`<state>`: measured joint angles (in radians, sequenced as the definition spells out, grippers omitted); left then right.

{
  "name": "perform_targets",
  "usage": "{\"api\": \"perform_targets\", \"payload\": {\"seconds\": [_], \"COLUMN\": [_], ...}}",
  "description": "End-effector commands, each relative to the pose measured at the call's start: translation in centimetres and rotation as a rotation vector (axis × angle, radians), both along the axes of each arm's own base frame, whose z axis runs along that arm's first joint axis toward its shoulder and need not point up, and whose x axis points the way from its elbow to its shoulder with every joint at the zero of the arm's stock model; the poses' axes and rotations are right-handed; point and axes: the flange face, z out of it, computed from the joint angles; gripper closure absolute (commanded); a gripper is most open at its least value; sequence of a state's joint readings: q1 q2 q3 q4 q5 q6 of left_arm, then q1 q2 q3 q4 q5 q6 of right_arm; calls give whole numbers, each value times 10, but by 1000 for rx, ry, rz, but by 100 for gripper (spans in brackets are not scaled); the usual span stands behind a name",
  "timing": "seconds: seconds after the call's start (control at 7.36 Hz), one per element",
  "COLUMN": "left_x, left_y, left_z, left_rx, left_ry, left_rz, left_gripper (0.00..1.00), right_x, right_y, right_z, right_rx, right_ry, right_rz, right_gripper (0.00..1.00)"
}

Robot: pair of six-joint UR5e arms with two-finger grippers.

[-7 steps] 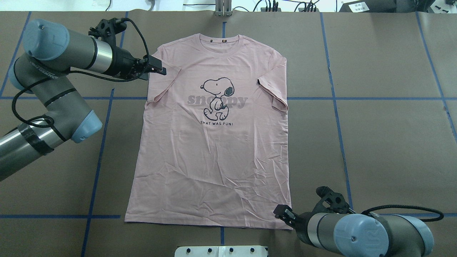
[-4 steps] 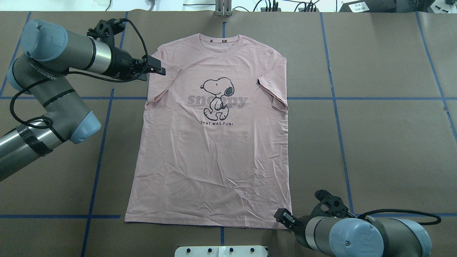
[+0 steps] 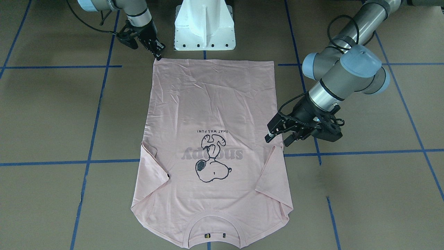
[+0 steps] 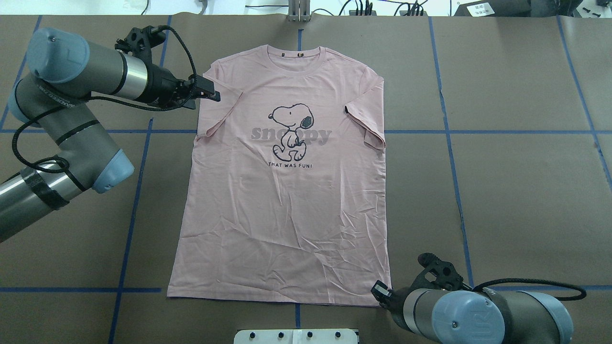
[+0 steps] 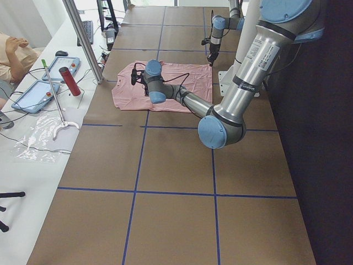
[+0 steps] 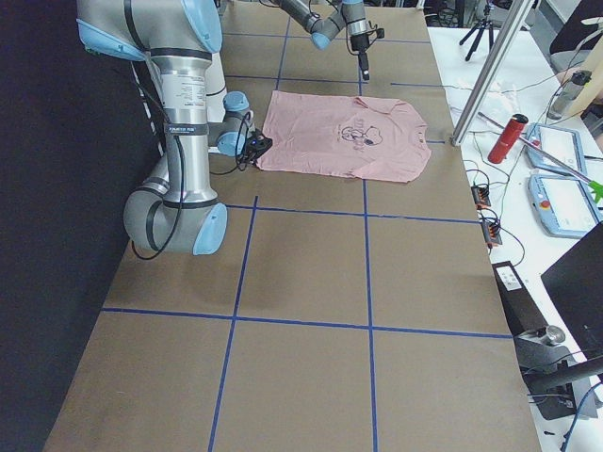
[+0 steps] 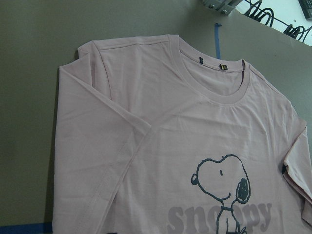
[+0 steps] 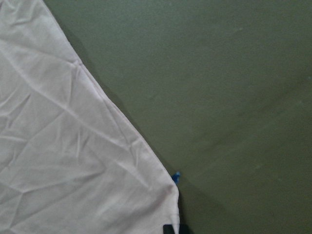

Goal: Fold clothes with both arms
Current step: 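Move the left gripper down to the other hem corner and grasp it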

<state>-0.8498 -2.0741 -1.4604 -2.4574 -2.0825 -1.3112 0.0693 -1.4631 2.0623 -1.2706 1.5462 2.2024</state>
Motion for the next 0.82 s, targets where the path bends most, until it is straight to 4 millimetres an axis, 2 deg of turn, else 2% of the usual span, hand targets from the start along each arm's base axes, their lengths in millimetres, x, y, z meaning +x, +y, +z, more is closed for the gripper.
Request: {"api": "perform_targets", "payload": {"seconds": [0.0, 0.14, 0.27, 0.41, 0.54, 0.68], "left_x": [-2, -9, -23, -26, -17, -2], "left_y": [1, 9, 48, 112, 175, 221], "left_z": [-2, 2, 3, 29, 58, 67], "left_rx": [-23, -95, -162, -192, -279, -375], "left_ry": [12, 27, 70, 44, 2, -35], "left_rz": [-10, -39, -63, -16, 4, 30], "left_gripper": [20, 20, 20, 20, 20, 21], "right_x": [4, 10, 19, 23, 23, 23], "right_y": [-9, -11, -12, -11, -10, -10], "right_z": [1, -8, -17, -24, -25, -26], "right_rx": [-3, -2, -1, -1, 0, -1], "right_ry": [17, -1, -22, -39, -41, -44], "right_rz": [15, 20, 22, 20, 19, 18], "right_gripper": [100, 100, 100, 100, 100, 100]}}
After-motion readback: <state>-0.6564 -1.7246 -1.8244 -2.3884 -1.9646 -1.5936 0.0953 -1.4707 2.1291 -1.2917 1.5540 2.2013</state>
